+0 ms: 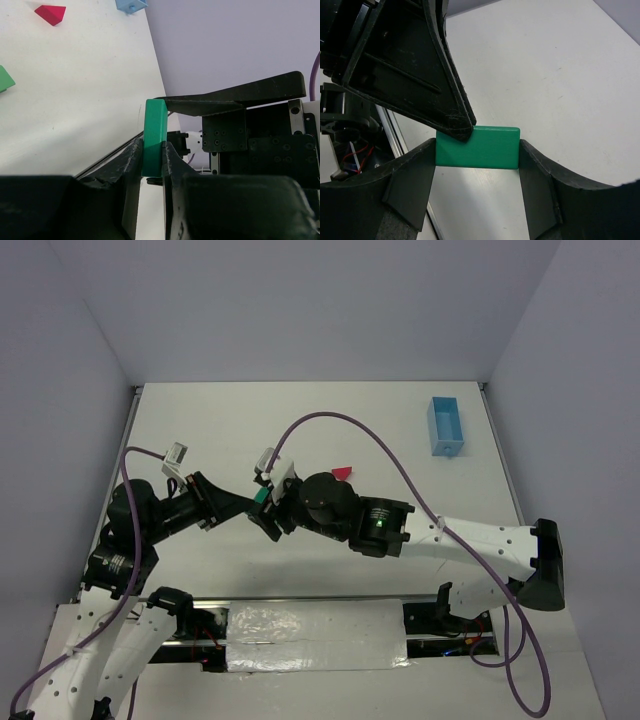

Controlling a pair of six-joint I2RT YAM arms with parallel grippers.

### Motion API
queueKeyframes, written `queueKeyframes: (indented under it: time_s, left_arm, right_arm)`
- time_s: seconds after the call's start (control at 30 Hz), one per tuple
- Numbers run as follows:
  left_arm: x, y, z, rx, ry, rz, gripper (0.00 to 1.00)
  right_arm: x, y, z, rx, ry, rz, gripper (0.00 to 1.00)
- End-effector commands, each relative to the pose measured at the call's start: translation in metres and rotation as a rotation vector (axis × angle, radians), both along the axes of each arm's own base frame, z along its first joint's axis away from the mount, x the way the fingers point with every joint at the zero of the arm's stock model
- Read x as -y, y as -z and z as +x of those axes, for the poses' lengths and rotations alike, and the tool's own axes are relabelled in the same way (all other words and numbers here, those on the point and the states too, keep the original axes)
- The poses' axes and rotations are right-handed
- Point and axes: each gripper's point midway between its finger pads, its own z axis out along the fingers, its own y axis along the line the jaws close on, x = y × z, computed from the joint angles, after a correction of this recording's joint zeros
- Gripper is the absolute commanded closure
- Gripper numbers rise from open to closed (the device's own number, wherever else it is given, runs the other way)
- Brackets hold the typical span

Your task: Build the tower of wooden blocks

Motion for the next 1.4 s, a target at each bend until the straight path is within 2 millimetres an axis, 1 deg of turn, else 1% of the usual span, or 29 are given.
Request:
queueKeyframes:
  time_s: [0.0, 0.03, 0.07, 0.1, 0.13, 0.17, 0.2, 0.23, 0.27, 0.3, 0.33, 0.37, 0.43, 0.47, 0.5, 0.53, 0.57, 0.63, 0.67, 0.7, 0.73, 0.77, 0.8, 0.83, 0.87, 0.93, 1.03, 1.17, 1.37]
  left_arm:
    - [0.0, -0.017, -0.001, 0.078, 0.008, -0.007, 0.88]
    - [-0.003, -0.017, 0.002, 0.095, -0.016, 0.013, 0.74]
    - [-0.007, -0.021, 0.003, 0.107, -0.039, 0.027, 0.61]
    - [-0.011, -0.015, 0.003, 0.082, -0.067, 0.055, 0.3]
    - [-0.022, -0.014, 0.012, 0.102, -0.141, 0.105, 0.16]
    - [-0.03, -0.021, 0.015, 0.121, -0.188, 0.133, 0.02]
    - [-0.04, -0.009, 0.015, 0.078, -0.239, 0.187, 0.0]
    - [-0.051, -0.007, 0.019, 0.078, -0.298, 0.23, 0.0]
    - [-0.071, -0.008, 0.028, 0.08, -0.418, 0.277, 0.01]
    - [-0.084, -0.002, 0.028, 0.061, -0.473, 0.327, 0.01]
    - [-0.108, -0.008, 0.033, 0.065, -0.604, 0.375, 0.01]
    - [-0.122, -0.007, 0.032, 0.053, -0.668, 0.414, 0.01]
    - [-0.148, -0.001, 0.028, 0.03, -0.766, 0.527, 0.0]
    - [-0.16, -0.006, 0.026, 0.037, -0.815, 0.564, 0.0]
    - [-0.178, -0.005, 0.024, 0.044, -0.877, 0.65, 0.0]
    - [-0.184, -0.005, 0.024, 0.058, -0.887, 0.692, 0.01]
    - [-0.189, -0.004, 0.024, 0.066, -0.897, 0.738, 0.0]
    - [-0.194, 0.0, 0.022, 0.093, -0.861, 0.834, 0.01]
    - [-0.195, 0.004, 0.023, 0.096, -0.854, 0.861, 0.0]
    - [-0.198, 0.005, 0.021, 0.116, -0.848, 0.889, 0.0]
    - [-0.198, 0.012, 0.023, 0.125, -0.845, 0.898, 0.01]
    - [-0.198, 0.012, 0.024, 0.146, -0.849, 0.895, 0.0]
    - [-0.197, 0.008, 0.018, 0.175, -0.857, 0.861, 0.0]
    - [-0.192, 0.014, 0.019, 0.195, -0.832, 0.849, 0.0]
    - [-0.188, 0.008, 0.022, 0.24, -0.831, 0.817, 0.0]
    - [-0.187, 0.009, 0.018, 0.276, -0.847, 0.772, 0.0]
    - [-0.192, 0.01, 0.013, 0.273, -0.874, 0.772, 0.0]
    - [-0.188, 0.01, 0.014, 0.293, -0.864, 0.753, 0.0]
    - [-0.187, 0.011, 0.014, 0.294, -0.859, 0.752, 0.0]
  right_arm:
    - [-0.009, -0.035, -0.004, 0.028, -0.028, 0.113, 0.68]
    - [-0.009, -0.031, -0.004, 0.022, -0.024, 0.108, 0.68]
    - [-0.009, -0.031, -0.003, 0.019, -0.021, 0.117, 0.69]
    - [-0.008, -0.029, -0.001, -0.001, -0.001, 0.127, 0.69]
    - [-0.006, -0.025, 0.002, -0.016, 0.016, 0.126, 0.69]
    - [-0.005, -0.021, 0.005, -0.027, 0.037, 0.126, 0.69]
    - [-0.004, -0.018, 0.007, -0.053, 0.061, 0.136, 0.69]
    - [-0.001, -0.013, 0.012, -0.064, 0.096, 0.134, 0.69]
    - [0.002, -0.008, 0.018, -0.08, 0.124, 0.127, 0.69]
    - [0.001, -0.002, 0.02, -0.118, 0.153, 0.132, 0.7]
    - [0.005, 0.005, 0.028, -0.136, 0.193, 0.115, 0.7]
    - [0.007, 0.011, 0.032, -0.158, 0.219, 0.104, 0.69]
    - [0.009, 0.024, 0.05, -0.238, 0.344, 0.106, 0.69]
    - [0.014, 0.039, 0.054, -0.277, 0.384, 0.061, 0.68]
    - [0.011, 0.048, 0.069, -0.344, 0.453, 0.068, 0.68]
    - [0.018, 0.063, 0.073, -0.374, 0.499, 0.012, 0.68]
    - [0.014, 0.083, 0.079, -0.39, 0.533, -0.039, 0.68]
    - [0.009, 0.085, 0.089, -0.394, 0.579, -0.051, 0.69]
    - [0.01, 0.105, 0.094, -0.398, 0.622, -0.105, 0.69]
    - [0.005, 0.103, 0.098, -0.395, 0.629, -0.104, 0.69]
    - [0.003, 0.117, 0.099, -0.396, 0.639, -0.144, 0.69]
    - [0.002, 0.12, 0.102, -0.39, 0.652, -0.154, 0.69]
    - [-0.002, 0.118, 0.107, -0.389, 0.656, -0.15, 0.69]
    - [-0.002, 0.13, 0.109, -0.395, 0.667, -0.182, 0.69]
    - [-0.002, 0.134, 0.111, -0.397, 0.672, -0.191, 0.69]
    - [-0.001, 0.141, 0.116, -0.409, 0.686, -0.204, 0.69]
    - [-0.002, 0.154, 0.115, -0.425, 0.673, -0.209, 0.67]
    - [-0.003, 0.17, 0.114, -0.433, 0.668, -0.255, 0.66]
    - [-0.006, 0.179, 0.112, -0.439, 0.649, -0.273, 0.64]
